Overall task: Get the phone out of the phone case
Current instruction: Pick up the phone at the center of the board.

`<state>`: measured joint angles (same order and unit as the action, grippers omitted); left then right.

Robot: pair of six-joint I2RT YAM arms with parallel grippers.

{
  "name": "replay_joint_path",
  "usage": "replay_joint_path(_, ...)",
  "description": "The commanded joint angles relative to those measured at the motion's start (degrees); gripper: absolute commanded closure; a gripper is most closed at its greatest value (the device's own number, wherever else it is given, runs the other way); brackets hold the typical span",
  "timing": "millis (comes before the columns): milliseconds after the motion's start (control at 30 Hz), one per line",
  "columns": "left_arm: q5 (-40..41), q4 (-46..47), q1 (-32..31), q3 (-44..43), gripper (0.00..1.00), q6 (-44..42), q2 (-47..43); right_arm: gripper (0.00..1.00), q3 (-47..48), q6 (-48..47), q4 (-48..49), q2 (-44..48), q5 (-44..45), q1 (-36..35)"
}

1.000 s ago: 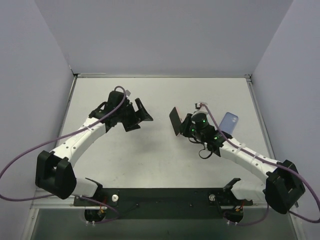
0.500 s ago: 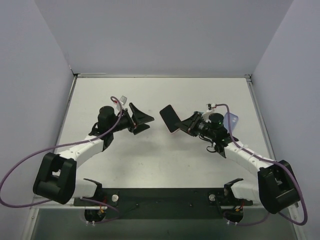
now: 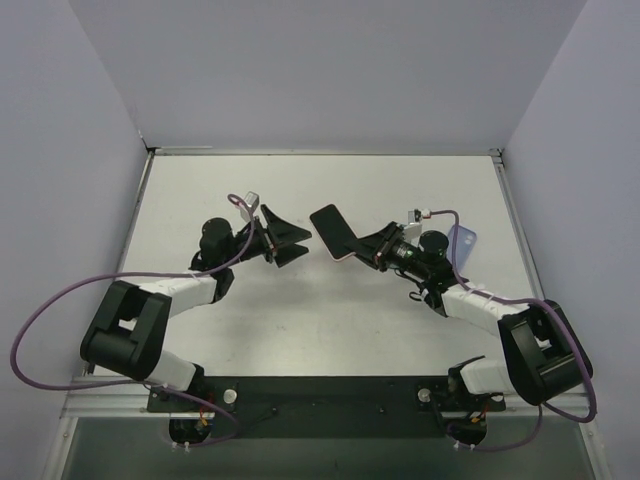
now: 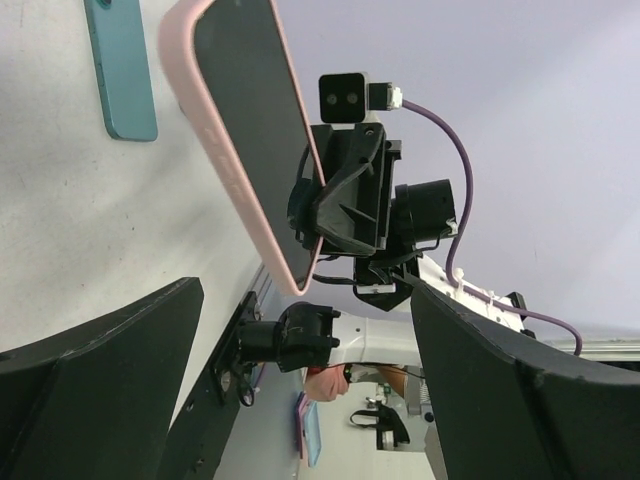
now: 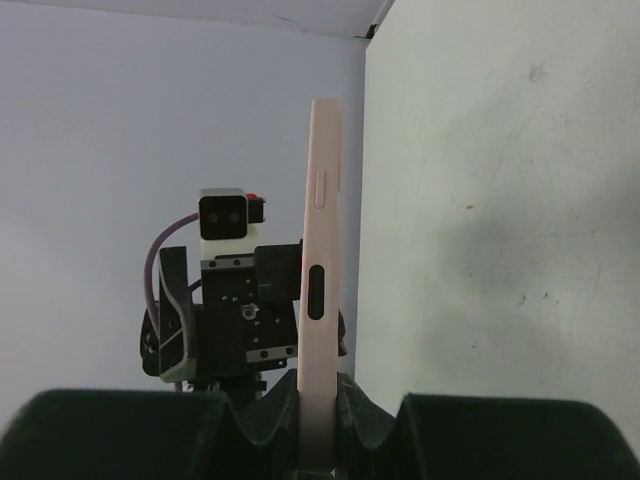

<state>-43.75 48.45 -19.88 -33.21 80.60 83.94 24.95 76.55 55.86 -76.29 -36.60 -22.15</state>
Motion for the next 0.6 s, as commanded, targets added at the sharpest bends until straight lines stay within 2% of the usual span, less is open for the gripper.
replay_joint_path(0, -0.99, 6.92, -0.86, -1.86, 0.03, 1.13, 2.27, 1.00, 0.72, 1.93, 12.17, 1.67, -2.25, -0.17)
replay_joint_path(333, -0.38, 16.84, -1.65, -2.56, 0.04, 7.29, 7.63, 1.00, 2.47, -2.81, 6.73, 2.03, -2.69, -4.91)
replay_joint_path(567, 0.07, 19.41, -2.09, -2.65, 0.12, 9.31, 9.05, 1.00, 2.12, -0.89, 10.93, -0.78, -2.86, -7.20)
